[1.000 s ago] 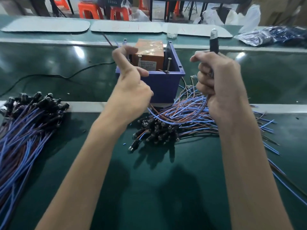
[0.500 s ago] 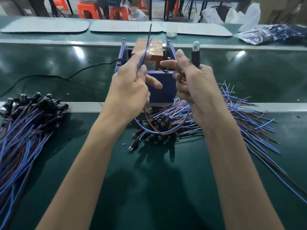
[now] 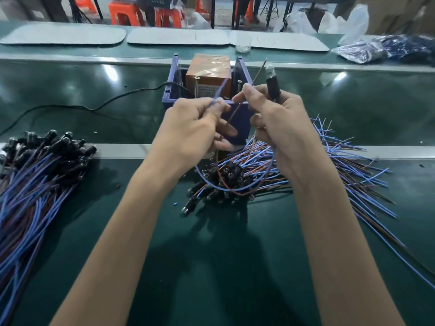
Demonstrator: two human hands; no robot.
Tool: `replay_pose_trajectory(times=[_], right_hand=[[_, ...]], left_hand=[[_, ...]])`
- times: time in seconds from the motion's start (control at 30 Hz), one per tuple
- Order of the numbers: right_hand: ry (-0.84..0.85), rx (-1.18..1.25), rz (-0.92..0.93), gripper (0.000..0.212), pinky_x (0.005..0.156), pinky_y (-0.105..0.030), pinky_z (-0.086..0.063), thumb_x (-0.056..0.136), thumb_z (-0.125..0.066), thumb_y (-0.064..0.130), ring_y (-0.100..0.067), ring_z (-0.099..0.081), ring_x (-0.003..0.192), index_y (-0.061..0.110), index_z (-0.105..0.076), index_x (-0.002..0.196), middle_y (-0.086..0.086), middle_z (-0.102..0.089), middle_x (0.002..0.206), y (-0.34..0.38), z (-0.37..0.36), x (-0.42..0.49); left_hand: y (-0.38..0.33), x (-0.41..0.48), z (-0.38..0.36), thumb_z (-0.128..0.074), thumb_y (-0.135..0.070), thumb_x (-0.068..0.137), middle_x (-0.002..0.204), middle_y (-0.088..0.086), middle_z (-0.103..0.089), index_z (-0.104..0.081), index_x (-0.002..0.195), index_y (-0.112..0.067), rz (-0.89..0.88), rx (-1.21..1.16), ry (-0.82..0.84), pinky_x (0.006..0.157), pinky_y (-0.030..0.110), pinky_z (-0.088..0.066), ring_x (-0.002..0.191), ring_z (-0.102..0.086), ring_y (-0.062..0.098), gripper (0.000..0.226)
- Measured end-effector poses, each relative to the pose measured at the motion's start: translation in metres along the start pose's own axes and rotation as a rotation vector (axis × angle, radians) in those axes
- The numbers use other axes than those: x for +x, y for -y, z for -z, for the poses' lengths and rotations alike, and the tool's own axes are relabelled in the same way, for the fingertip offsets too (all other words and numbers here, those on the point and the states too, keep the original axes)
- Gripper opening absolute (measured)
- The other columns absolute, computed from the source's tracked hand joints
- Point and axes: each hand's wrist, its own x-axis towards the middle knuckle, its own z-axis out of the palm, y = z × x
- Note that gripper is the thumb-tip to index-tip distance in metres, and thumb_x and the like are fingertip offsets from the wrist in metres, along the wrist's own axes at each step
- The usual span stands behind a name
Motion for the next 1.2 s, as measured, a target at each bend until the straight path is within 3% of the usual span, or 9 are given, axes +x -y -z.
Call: replay_pose_trajectory(times=[0.2,0.3,0.4,0.47,0.53,0.63,1.0,1.1,1.2], right_hand=[[-0.057,0.139,-0.078,0.031,0.034,-0.010,-0.026,0.101,-0.047,0.017,-0.007,-0.067,0.058,0.014,-0.055,0.071,0.002,-0.065,0.070,0.006,0.004,0.002],[-0.044,0.126,-0.071,0.028,0.035,-0.010,-0.028,0.102,-0.044,0.016,-0.006,-0.066,0.053,0.013,-0.059,0.078,0.005,-0.066,0.058,0.005,0.006,0.000],[-0.057,0.097,-0.036,0.021,0.040,-0.007,-0.034,0.101,-0.046,0.013,0.000,-0.054,0.045,0.008,-0.066,0.096,0.002,-0.059,0.057,0.002,0.004,0.002],[-0.076,0.068,-0.025,0.018,0.042,-0.008,-0.035,0.100,-0.047,0.010,0.002,-0.048,0.042,0.006,-0.064,0.105,0.002,-0.057,0.056,-0.001,0.004,0.004],[-0.101,0.022,-0.019,0.015,0.042,-0.008,-0.034,0.099,-0.048,0.009,0.002,-0.045,0.040,0.011,-0.060,0.108,0.007,-0.057,0.050,-0.004,0.003,0.005],[-0.123,0.022,-0.019,0.016,0.042,-0.010,-0.032,0.098,-0.050,0.008,-0.001,-0.042,0.040,0.016,-0.057,0.109,0.007,-0.058,0.046,-0.006,0.005,0.008],[-0.179,-0.022,-0.124,0.024,0.043,-0.012,-0.031,0.093,-0.044,0.004,-0.003,-0.040,0.048,0.016,-0.064,0.099,0.012,-0.066,0.056,-0.020,0.008,0.017],[-0.150,-0.024,-0.106,0.030,0.044,-0.008,-0.034,0.094,-0.043,0.001,0.000,-0.042,0.047,0.012,-0.062,0.113,0.009,-0.071,0.067,-0.024,0.007,0.017],[-0.163,-0.029,-0.090,0.026,0.045,-0.008,-0.035,0.094,-0.045,0.001,0.000,-0.044,0.048,0.013,-0.064,0.107,0.006,-0.072,0.072,-0.027,0.006,0.017]], left_hand=[[0.012,0.011,0.014,-0.045,-0.037,0.098,0.049,-0.007,-0.048,-0.070,0.094,-0.019,-0.002,0.047,-0.302,0.067,0.031,-0.050,0.056,-0.045,0.014,0.030],[0.018,0.015,0.019,-0.038,-0.048,0.087,0.065,-0.002,-0.044,-0.063,0.091,-0.009,0.089,0.127,-0.326,0.072,0.035,-0.038,0.069,-0.040,0.022,0.046],[0.021,0.016,0.020,-0.033,-0.030,0.085,0.066,-0.002,-0.045,-0.052,0.085,-0.011,0.129,0.116,-0.300,0.070,0.034,-0.034,0.069,-0.041,0.024,0.027],[0.022,0.016,0.020,-0.030,-0.016,0.091,0.061,-0.009,-0.052,-0.055,0.110,-0.009,0.132,0.125,-0.287,0.061,0.024,-0.039,0.051,-0.050,0.015,0.033],[0.022,0.014,0.020,-0.026,-0.003,0.095,0.065,-0.012,-0.061,-0.031,0.147,-0.011,0.138,0.186,-0.255,0.050,0.018,-0.045,0.040,-0.056,0.006,0.053],[0.020,0.009,0.018,-0.026,0.004,0.092,0.076,-0.010,-0.068,-0.011,0.154,-0.024,0.121,0.200,-0.244,0.048,0.011,-0.045,0.044,-0.065,0.009,0.070],[0.027,0.007,0.015,-0.041,-0.017,0.099,0.056,-0.009,-0.067,-0.064,0.123,-0.028,0.049,0.439,-0.311,0.047,0.006,-0.041,0.043,-0.062,0.007,0.034],[0.028,0.009,0.016,-0.040,-0.020,0.092,0.068,0.001,-0.071,-0.068,0.114,-0.027,0.094,0.452,-0.340,0.076,0.032,-0.055,0.068,-0.065,0.023,0.036],[0.027,0.011,0.016,-0.032,-0.023,0.080,0.084,0.013,-0.070,-0.068,0.107,-0.018,0.127,0.433,-0.338,0.083,0.046,-0.051,0.088,-0.059,0.038,0.046]])
